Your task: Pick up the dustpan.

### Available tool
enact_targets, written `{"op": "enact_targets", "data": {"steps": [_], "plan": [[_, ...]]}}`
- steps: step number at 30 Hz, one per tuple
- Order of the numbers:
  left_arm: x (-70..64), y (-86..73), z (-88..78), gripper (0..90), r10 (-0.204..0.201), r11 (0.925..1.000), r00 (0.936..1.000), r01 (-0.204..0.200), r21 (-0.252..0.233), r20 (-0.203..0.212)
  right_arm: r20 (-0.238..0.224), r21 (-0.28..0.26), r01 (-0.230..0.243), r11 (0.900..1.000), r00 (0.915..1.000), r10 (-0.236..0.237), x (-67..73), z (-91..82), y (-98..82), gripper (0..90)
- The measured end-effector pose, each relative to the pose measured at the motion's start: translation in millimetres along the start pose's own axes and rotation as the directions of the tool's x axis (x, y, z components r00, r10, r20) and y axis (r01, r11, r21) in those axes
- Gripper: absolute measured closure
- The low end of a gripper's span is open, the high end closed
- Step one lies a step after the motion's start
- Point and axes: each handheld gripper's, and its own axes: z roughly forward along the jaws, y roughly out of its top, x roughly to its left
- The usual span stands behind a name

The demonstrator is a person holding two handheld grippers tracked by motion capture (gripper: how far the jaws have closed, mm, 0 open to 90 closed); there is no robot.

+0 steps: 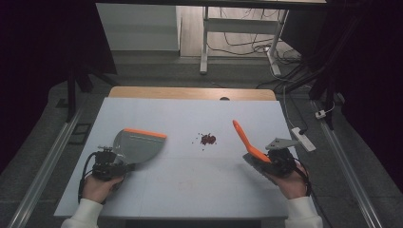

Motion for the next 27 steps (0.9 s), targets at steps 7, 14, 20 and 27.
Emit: {"op": "enact_targets", "data": {"steps": [7, 14, 20, 27], "plan": [[3.6, -0.3, -2.6, 61.6, 0.025, 0.9990, 0.9993, -0.024, -0.037, 0.028, 0.003, 0.000, 0.002, 1.000, 1.0000, -0.002, -0.4, 0.1, -0.3, 70.5], [8.2, 3.6, -0.9, 61.6, 0.049, 0.9970, 0.9977, -0.046, -0.063, 0.047, 0.019, -0.002, 0.000, 1.000, 0.9998, 0.000, -0.2, 0.8, -0.6, 70.5], [14.0, 10.2, 0.3, 61.6, 0.101, 0.9917, 0.9928, -0.095, -0.087, 0.065, 0.026, -0.001, -0.003, 1.000, 0.9997, 0.003, 0.4, 1.8, -1.0, 70.5], [22.0, 23.2, 4.2, 61.6, 0.159, 0.9830, 0.9840, -0.150, -0.106, 0.081, 0.046, -0.008, -0.016, 1.000, 0.9988, 0.016, -0.8, 4.5, -1.3, 70.5]]}}
